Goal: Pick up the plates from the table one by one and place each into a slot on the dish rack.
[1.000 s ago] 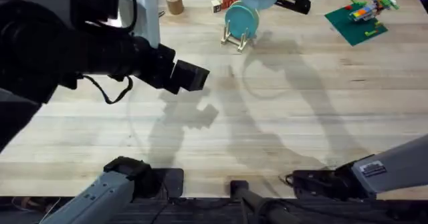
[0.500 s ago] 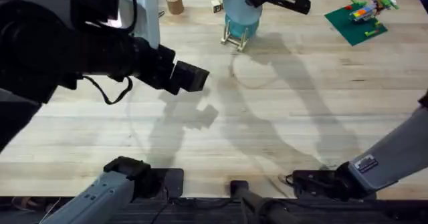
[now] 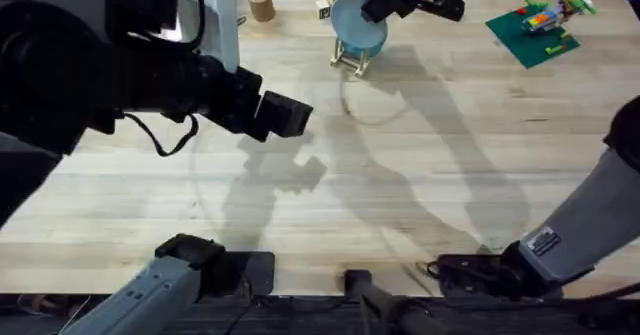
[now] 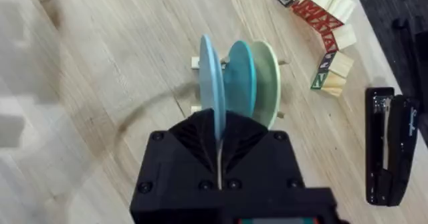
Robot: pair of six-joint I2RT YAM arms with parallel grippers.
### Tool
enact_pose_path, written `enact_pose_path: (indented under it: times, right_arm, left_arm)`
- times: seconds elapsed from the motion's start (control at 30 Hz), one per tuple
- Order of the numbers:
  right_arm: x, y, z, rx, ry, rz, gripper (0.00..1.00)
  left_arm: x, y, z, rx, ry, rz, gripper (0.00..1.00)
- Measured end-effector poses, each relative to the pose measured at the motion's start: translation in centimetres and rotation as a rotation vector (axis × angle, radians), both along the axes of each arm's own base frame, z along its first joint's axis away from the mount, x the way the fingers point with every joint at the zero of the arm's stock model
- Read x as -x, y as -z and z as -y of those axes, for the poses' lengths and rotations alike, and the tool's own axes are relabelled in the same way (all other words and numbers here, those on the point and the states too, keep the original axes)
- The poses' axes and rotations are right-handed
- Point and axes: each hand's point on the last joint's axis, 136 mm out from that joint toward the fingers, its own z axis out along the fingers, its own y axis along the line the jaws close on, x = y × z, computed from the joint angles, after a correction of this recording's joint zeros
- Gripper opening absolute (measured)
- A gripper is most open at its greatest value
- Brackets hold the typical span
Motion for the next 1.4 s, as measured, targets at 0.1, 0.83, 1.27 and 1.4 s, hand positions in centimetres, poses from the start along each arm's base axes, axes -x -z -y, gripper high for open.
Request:
enact_pose_path:
  times: [0.1,0.83,1.27,1.4]
  right_arm:
    - [-0.3,0.0,-0.1,-0.003,0.000,0.009,0.030]
    - [-0.7,2.4,-0.3,0.009,0.007,-0.036,0.030]
    - [-0.9,2.2,-0.8,-0.019,0.051,-0.045,0.031]
    - [-0.8,2.2,-1.0,-0.022,0.054,-0.049,0.031]
  left_arm:
    - [0.0,0.0,0.0,0.000,0.000,0.000,0.995]
    - [0.0,0.0,0.0,0.000,0.000,0.000,0.994]
    - [0.0,0.0,0.0,0.000,0.000,0.001,0.995]
    - [0.0,0.0,0.0,0.000,0.000,0.000,0.994]
